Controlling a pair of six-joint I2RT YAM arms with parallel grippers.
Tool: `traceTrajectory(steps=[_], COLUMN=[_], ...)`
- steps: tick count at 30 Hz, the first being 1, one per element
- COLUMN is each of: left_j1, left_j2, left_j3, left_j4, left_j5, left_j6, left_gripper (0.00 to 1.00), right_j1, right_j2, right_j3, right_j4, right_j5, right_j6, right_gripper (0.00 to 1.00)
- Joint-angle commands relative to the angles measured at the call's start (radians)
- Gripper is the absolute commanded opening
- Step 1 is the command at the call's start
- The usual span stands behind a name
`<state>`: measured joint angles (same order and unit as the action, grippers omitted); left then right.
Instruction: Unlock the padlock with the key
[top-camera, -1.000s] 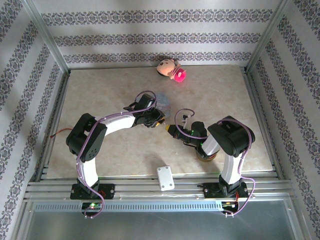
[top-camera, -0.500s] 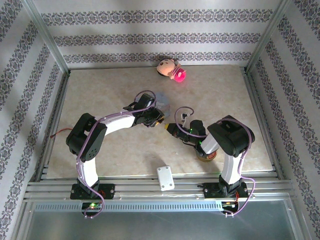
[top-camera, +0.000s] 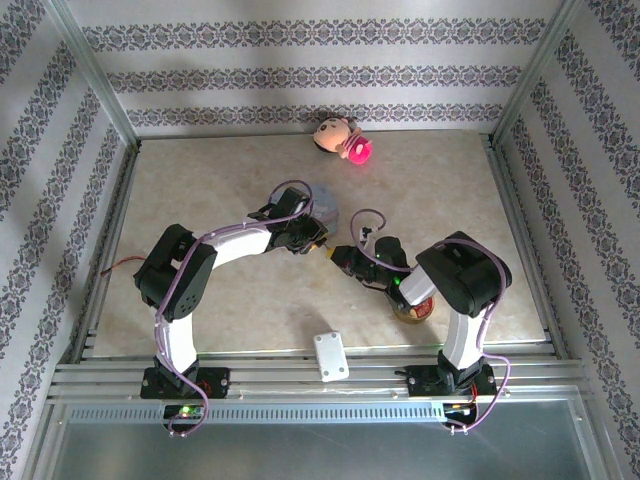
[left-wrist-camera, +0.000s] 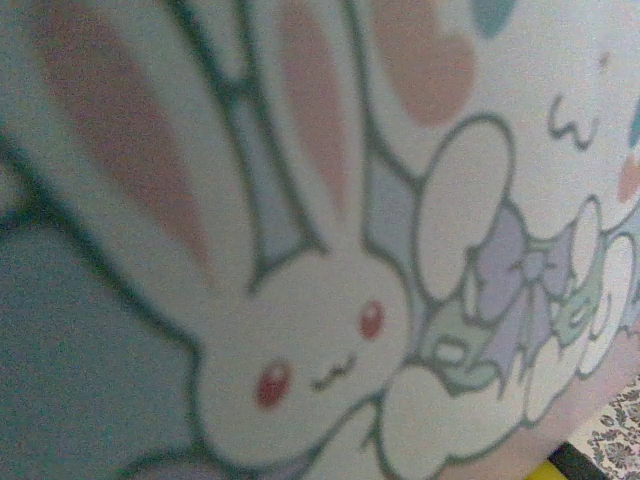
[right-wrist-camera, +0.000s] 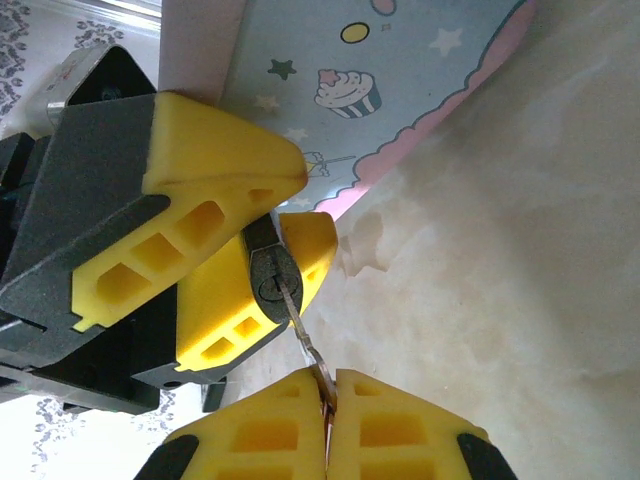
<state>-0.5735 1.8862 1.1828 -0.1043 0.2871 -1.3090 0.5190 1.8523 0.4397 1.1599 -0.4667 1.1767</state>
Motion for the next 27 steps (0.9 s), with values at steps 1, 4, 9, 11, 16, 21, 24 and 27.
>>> traceTrajectory(steps=[1,4,9,11,16,21,24,27], left_j1=[-0.017,-0.017,-0.017,-0.017,-0.017,-0.017,-0.017,-0.017], left_j2=[0.004,-0.001,-0.008,-0.008,-0.004,0.005,0.011,0.014], left_j3=[0.044,0.05,0.039,0.039,0.055,0.066,0.067,0.077], left_j4=[-0.022,-0.041,-0.012,0.003,0.008,-0.015,-0.008,0.0], left_j5=[0.113,0.118,0.133,0.136,0.152,0.173,0.18,0.186], left_j6=[0.037,0.054,0.04,0.031,0.039,0.056,0.051,0.049], left_gripper=[0.03,0.03,0.03,0.03,0.0,0.0,0.0,0.0], right_j1=[-0.01,-0.023,-0.03,-0.028,-0.028,-0.054,-0.069,-0.074], right_j2=[-0.064,-0.119,-0.179,-0.182,-0.168,-0.128,-0.093,-0.053], right_j3=[0.053,0.068,0.095,0.103,0.119,0.142,0.157,0.182], right_j4=[-0.09,-0.19,-0.319,-0.318,-0.3,-0.2,-0.102,-0.038], right_j5=[-0.028,-0.029,-0.023,-0.032,-0.045,-0.132,-0.204,-0.255], right_j6=[-0.021,-0.079,-0.158,-0.16,-0.163,-0.152,-0.138,-0.124], right_gripper=[0.0,0.0,0.0,0.0,0.0,0.0,0.0,0.0])
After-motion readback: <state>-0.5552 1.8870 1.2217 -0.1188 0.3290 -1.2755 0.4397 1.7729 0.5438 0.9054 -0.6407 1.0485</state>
